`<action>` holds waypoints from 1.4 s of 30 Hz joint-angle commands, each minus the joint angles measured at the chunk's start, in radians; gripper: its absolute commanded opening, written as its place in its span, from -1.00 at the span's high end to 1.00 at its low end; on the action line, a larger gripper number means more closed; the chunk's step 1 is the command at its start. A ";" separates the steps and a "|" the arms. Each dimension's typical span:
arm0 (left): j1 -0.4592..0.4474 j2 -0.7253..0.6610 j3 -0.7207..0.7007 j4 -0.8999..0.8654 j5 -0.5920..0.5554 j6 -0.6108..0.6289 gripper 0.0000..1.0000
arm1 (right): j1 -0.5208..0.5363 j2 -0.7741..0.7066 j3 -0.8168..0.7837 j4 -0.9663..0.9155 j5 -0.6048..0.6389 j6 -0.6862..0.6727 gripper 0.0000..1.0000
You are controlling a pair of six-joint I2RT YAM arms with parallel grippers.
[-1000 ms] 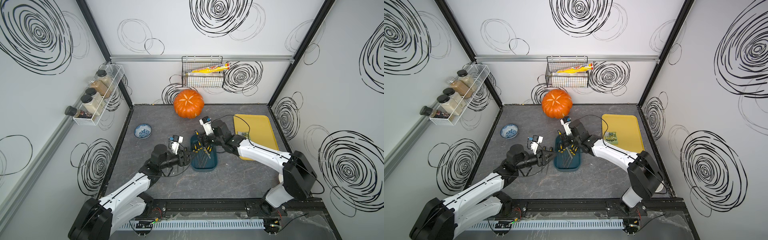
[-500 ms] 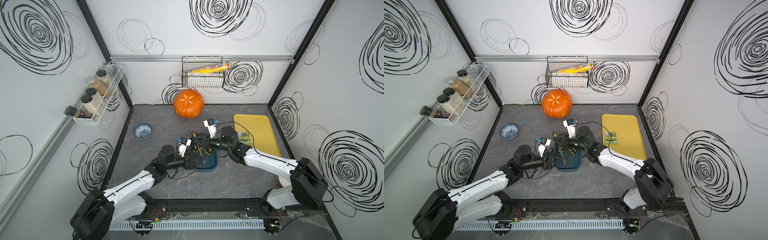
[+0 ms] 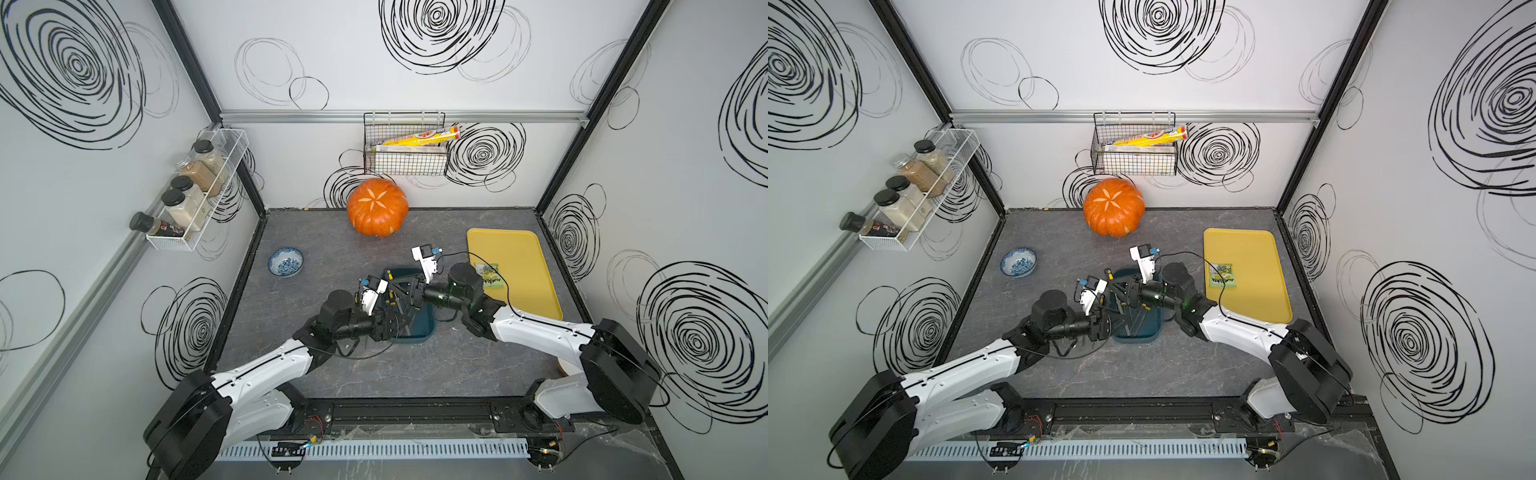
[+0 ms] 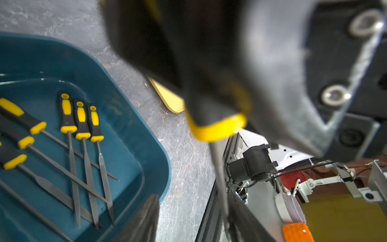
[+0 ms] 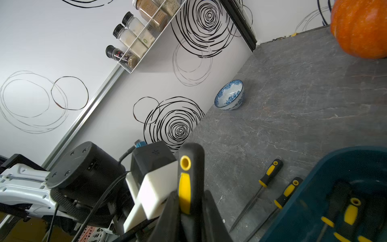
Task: Take the file tool out of the storage box
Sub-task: Pick up the file tool from the storage box.
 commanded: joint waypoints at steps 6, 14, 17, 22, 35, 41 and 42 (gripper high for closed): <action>-0.021 0.039 0.029 0.056 0.030 0.006 0.37 | 0.015 0.029 -0.013 0.112 -0.026 0.012 1.00; -0.025 0.020 0.028 0.027 -0.003 0.018 0.91 | 0.019 0.024 -0.051 0.153 0.001 0.016 1.00; -0.024 0.027 0.031 0.020 -0.009 0.020 1.00 | 0.020 0.006 -0.075 0.176 0.014 0.020 1.00; -0.023 0.030 0.036 -0.004 -0.023 0.025 1.00 | 0.021 -0.011 -0.097 0.173 0.014 0.017 -0.05; 0.018 0.178 0.439 -1.058 -0.630 0.040 1.00 | -0.065 -0.254 0.081 -0.603 0.385 -0.488 -0.54; 0.070 0.349 0.515 -1.280 -0.642 0.084 1.00 | -0.108 -0.270 -0.001 -0.538 0.305 -0.494 -0.55; 0.077 0.362 0.524 -1.298 -0.645 0.086 1.00 | -0.108 -0.262 0.001 -0.546 0.297 -0.501 -0.54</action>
